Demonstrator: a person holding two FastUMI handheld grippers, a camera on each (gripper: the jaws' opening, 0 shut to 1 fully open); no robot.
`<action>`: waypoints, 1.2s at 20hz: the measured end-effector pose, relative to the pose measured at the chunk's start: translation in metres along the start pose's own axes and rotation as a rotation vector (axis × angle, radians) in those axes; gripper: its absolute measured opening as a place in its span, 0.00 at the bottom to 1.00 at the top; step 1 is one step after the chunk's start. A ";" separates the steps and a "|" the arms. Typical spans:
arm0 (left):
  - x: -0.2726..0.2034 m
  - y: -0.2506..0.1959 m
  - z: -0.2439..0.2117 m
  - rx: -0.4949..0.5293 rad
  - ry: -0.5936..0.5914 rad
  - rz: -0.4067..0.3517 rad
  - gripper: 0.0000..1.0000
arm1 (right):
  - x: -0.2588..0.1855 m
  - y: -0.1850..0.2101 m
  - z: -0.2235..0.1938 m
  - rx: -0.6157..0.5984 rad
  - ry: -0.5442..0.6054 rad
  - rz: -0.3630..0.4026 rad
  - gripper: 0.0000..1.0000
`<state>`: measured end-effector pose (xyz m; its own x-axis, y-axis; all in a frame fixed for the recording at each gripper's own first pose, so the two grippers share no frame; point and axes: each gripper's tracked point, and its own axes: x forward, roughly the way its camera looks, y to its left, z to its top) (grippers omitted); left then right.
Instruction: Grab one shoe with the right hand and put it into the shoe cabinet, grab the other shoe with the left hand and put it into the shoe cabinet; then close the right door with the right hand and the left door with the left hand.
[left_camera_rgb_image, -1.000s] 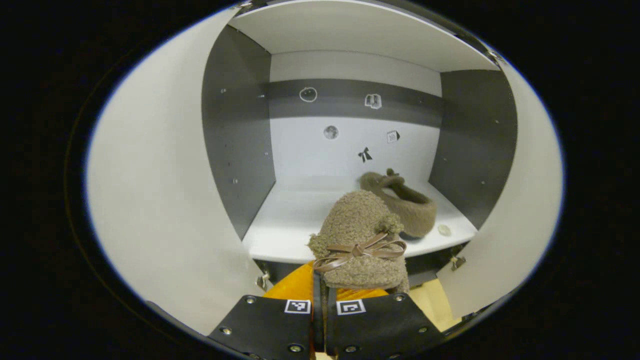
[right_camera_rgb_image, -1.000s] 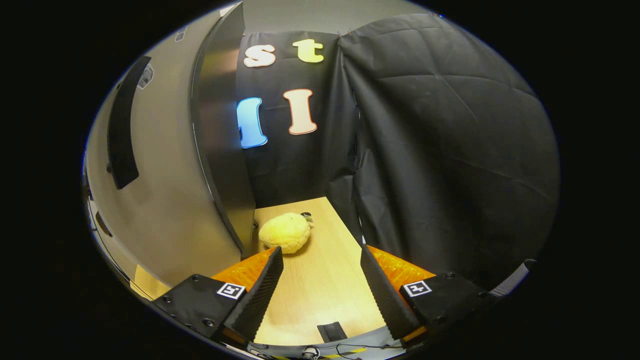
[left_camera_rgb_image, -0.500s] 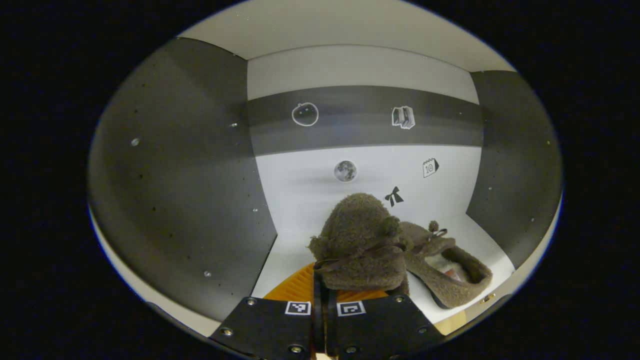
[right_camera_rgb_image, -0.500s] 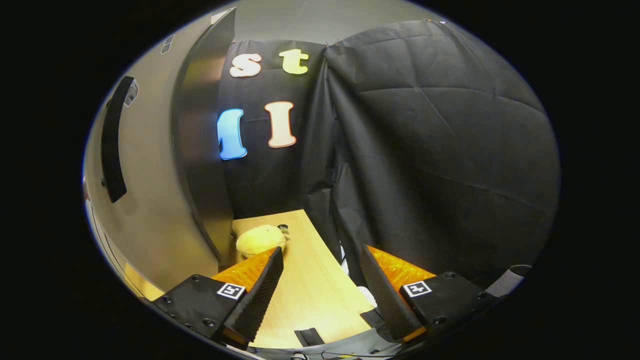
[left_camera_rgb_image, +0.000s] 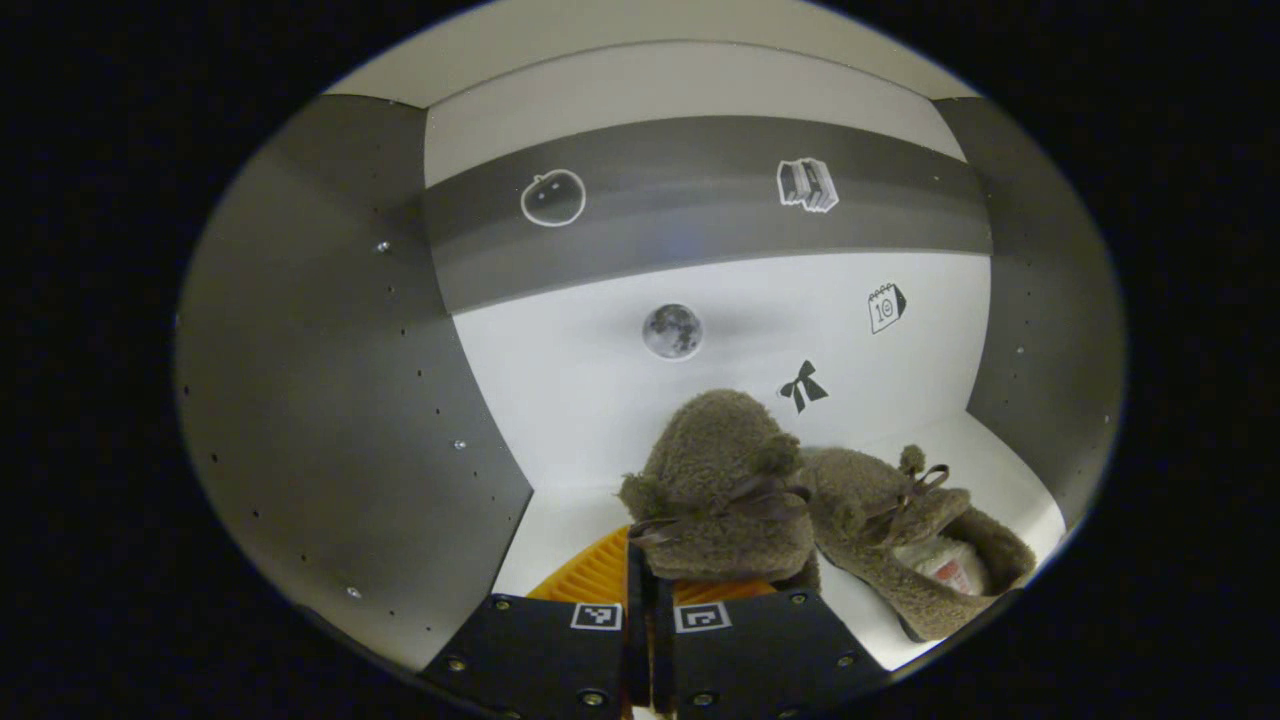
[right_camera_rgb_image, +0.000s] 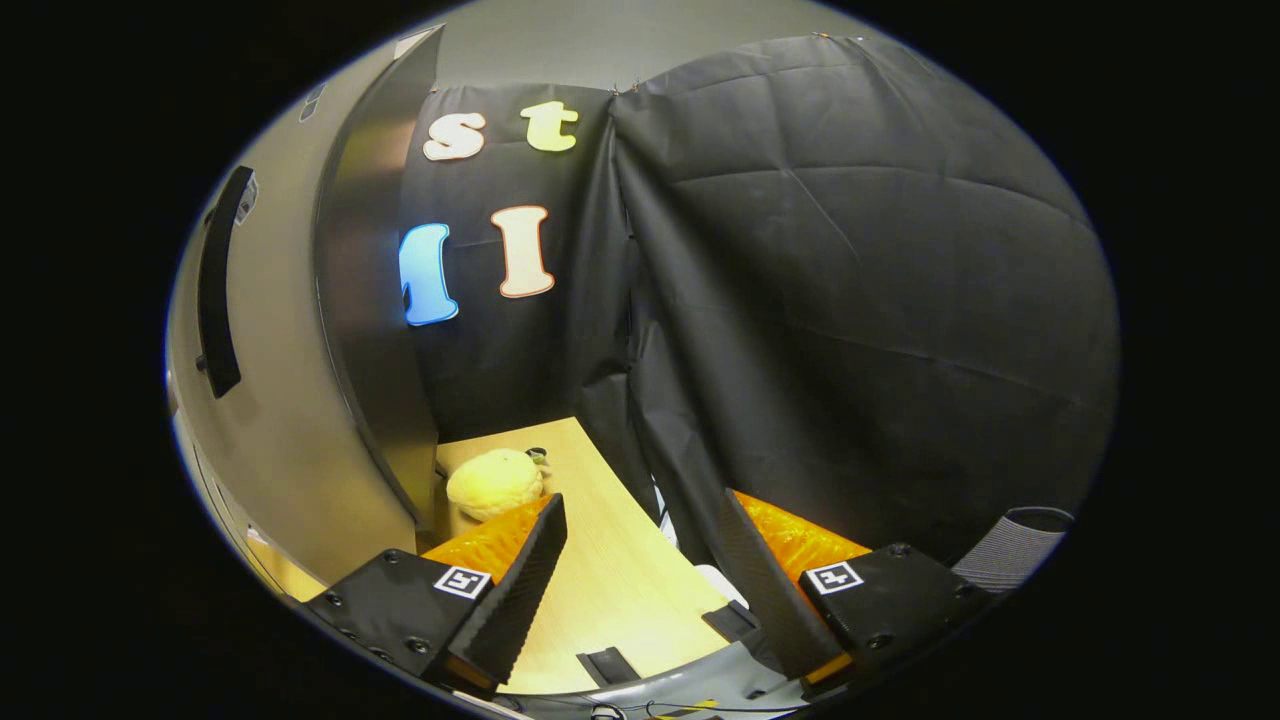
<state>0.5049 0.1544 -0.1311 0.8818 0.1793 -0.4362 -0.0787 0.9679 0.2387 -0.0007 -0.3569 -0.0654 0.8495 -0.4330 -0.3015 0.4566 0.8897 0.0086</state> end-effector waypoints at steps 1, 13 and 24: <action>0.000 0.001 -0.003 0.006 0.011 0.001 0.07 | -0.002 0.000 0.000 0.006 0.001 -0.002 0.93; -0.097 0.022 0.017 0.002 -0.117 -0.039 0.90 | -0.017 0.026 0.046 0.101 -0.080 0.081 0.92; -0.305 0.018 0.018 -0.099 -0.474 -0.045 0.97 | -0.045 0.046 0.127 0.036 -0.219 0.176 0.98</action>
<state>0.2425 0.1134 0.0219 0.9982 0.0594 0.0043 -0.0594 0.9891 0.1347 0.0156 -0.3153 0.0693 0.9516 -0.2969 -0.0790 0.3028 0.9499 0.0770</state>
